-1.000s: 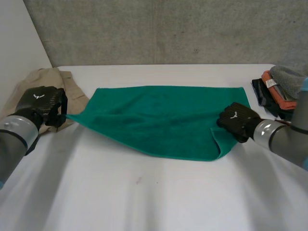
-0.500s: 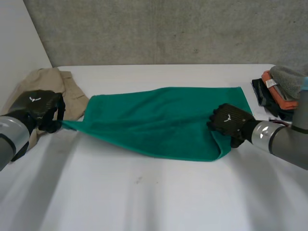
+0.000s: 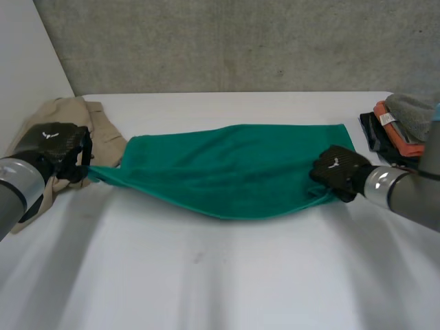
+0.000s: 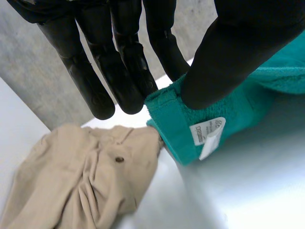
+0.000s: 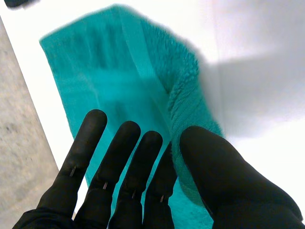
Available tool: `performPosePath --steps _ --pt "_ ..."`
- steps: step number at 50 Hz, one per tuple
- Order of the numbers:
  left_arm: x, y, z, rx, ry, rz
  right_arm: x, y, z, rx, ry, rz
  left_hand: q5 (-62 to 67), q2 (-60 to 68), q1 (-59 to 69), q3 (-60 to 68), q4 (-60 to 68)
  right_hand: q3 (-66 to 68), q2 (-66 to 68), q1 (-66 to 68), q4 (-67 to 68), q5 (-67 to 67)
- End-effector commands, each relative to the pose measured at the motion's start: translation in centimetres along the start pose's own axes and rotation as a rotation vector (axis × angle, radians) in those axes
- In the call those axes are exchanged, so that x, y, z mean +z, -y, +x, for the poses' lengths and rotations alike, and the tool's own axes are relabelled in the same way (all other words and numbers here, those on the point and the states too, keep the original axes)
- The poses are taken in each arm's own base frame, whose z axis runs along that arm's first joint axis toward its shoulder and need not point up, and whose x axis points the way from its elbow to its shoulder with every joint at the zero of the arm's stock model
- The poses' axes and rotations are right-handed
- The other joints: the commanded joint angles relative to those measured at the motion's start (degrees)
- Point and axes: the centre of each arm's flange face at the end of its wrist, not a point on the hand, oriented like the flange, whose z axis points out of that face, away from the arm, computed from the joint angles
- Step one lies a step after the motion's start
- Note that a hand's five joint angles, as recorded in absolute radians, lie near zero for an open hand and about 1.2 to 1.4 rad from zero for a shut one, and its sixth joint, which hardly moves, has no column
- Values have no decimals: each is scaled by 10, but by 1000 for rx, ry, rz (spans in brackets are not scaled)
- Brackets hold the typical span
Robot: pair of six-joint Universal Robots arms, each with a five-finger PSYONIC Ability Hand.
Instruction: Fold the laundry.
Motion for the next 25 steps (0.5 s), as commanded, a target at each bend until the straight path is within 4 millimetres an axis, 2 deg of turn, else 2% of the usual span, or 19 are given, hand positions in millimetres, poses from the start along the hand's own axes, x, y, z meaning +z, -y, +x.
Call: performPosePath --steps 1,3,4,6,10,13,18,19,21,22,23,25 --pt "-28 -8 -1 11 -16 -110 -77 1 11 44 59 -238 126 113 145 117 111 123 125 153 116 135" --pt "-37 -12 -2 36 -26 -163 -93 -4 6 65 120 -323 126 113 145 117 111 123 125 153 116 135" --pt "-47 -16 -1 72 -45 -221 -107 -6 1 80 182 -387 126 113 145 117 111 123 125 153 116 135" --pt "-55 -21 1 114 -74 -277 -118 -6 -3 95 227 -428 126 113 145 117 111 123 125 153 116 135" --pt "-70 -32 7 199 -154 -391 -114 -8 -8 98 219 -404 126 113 145 117 111 123 125 153 116 135" --pt "-67 -31 11 259 -179 -367 -100 -12 -8 77 178 -394 126 113 145 117 111 123 125 153 116 135" --pt "-30 -31 18 312 -173 -267 -67 -22 0 98 59 -412 126 113 145 117 111 123 125 153 116 135" --pt "-13 -27 19 328 -154 -219 -56 -21 6 102 7 -408 126 113 145 117 111 123 125 153 116 135" --pt "5 -18 18 349 -123 -156 -46 -17 15 101 -55 -392 126 113 145 117 111 123 125 153 116 135" --pt "15 -12 16 356 -103 -120 -41 -14 21 101 -90 -379 126 113 145 117 111 123 125 153 116 135" --pt "33 6 14 370 -59 -34 -32 -5 38 92 -175 -333 126 113 145 117 111 123 125 153 116 135" --pt "49 31 7 379 1 68 -25 9 60 86 -282 -267 126 113 145 117 111 123 125 153 116 135"
